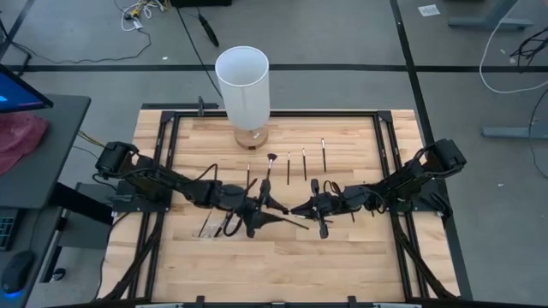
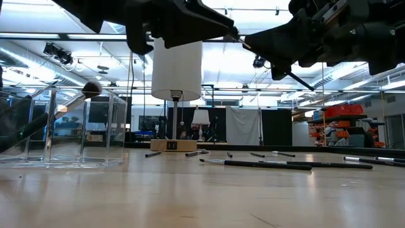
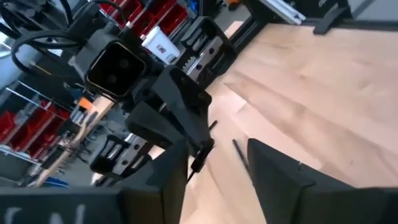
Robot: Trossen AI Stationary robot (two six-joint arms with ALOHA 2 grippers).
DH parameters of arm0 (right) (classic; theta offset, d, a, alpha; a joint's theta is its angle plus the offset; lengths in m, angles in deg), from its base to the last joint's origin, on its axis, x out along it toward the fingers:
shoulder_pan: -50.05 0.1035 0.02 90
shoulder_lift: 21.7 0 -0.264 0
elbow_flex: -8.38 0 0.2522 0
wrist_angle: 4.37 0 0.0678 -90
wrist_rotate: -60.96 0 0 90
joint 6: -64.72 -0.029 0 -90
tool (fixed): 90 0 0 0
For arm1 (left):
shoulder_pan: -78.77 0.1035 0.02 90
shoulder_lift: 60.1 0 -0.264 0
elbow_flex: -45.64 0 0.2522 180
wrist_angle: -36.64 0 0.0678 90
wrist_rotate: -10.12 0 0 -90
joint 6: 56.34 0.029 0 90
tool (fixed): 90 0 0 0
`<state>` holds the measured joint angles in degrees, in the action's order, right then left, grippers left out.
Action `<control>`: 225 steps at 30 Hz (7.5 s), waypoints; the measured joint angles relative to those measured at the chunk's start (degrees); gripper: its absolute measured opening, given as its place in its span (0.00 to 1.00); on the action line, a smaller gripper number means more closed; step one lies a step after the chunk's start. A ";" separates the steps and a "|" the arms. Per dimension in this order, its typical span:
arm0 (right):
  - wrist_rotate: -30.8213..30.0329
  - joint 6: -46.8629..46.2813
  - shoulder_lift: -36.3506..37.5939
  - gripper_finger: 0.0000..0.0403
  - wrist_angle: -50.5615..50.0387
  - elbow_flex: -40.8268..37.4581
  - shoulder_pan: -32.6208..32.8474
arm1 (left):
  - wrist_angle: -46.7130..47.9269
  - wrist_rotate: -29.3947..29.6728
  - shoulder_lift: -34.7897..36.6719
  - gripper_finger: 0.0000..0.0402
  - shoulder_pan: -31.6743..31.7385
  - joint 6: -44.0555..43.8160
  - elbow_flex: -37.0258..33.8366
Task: Put items in baskets/containers
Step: Put the brow brush in the transparent organizer, then put the eyeshadow brush in the transparent organizer
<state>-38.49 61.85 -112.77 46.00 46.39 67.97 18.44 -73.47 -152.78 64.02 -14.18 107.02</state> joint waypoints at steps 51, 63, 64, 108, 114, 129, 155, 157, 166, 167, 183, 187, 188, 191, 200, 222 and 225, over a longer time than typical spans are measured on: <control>0.00 -2.27 0.07 0.01 -1.59 0.07 0.00 | -0.70 2.45 -6.36 0.23 -0.02 11.64 4.61; -0.04 -2.32 0.07 0.01 -1.75 0.07 0.00 | -0.56 8.59 -6.32 0.06 -1.17 10.95 4.61; -0.04 -2.32 0.07 0.01 -1.75 0.07 -0.02 | -0.51 8.89 -6.32 0.07 -1.37 10.94 4.61; -0.44 -2.62 0.45 0.01 -2.72 0.04 0.00 | 6.60 11.25 -5.56 0.01 -2.90 8.19 4.61; -3.65 -2.57 7.92 0.01 -12.94 0.00 0.07 | 20.45 12.95 0.81 0.00 -2.90 -0.10 4.61; -6.62 -0.98 20.56 0.01 -26.65 0.00 0.15 | 88.29 12.85 14.86 0.00 -8.95 -34.03 27.60; -6.61 -0.86 19.56 0.01 -26.51 0.00 0.15 | 105.16 -7.80 -2.64 0.00 -8.28 -21.78 38.27; -6.60 -0.85 19.56 0.01 -26.51 -0.01 0.15 | 104.69 -7.80 -3.18 0.01 -7.80 -20.25 38.25; -6.60 -0.96 19.56 0.01 -26.61 0.00 0.15 | 103.16 -9.70 -4.78 0.01 -6.17 -15.94 38.23; -6.60 -0.96 19.56 0.01 -26.71 0.00 0.15 | 102.84 -10.29 -4.88 0.01 -5.96 -15.18 38.23; -6.60 -1.38 19.56 0.01 -27.61 0.00 0.16 | 102.40 -10.28 -8.60 0.09 -4.56 -13.84 38.21; -6.60 -1.40 19.56 0.01 -27.61 0.00 0.15 | 101.96 -8.94 -8.68 0.14 -4.56 -14.11 38.25; -6.59 -1.46 19.56 0.01 -27.54 0.00 0.17 | 101.92 -8.49 -8.70 0.16 -4.54 -14.38 38.23; -6.58 -1.66 19.56 0.01 -27.61 0.00 0.15 | 101.66 -7.93 -8.68 0.21 -4.23 -14.66 38.23; -6.59 -2.08 19.56 0.01 -27.44 0.00 0.17 | 101.39 -7.38 -8.61 0.39 -1.56 -16.70 38.23; -6.58 -4.42 19.55 0.01 -28.24 0.00 0.17 | 100.64 -5.64 0.78 0.49 3.72 -25.01 38.25; -6.58 -5.92 18.73 0.01 -28.40 0.00 0.17 | 97.89 -5.59 3.58 0.49 3.72 -26.90 38.25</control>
<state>-45.07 55.93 -94.04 17.60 46.39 68.14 116.33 -79.06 -149.20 67.74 -41.08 145.27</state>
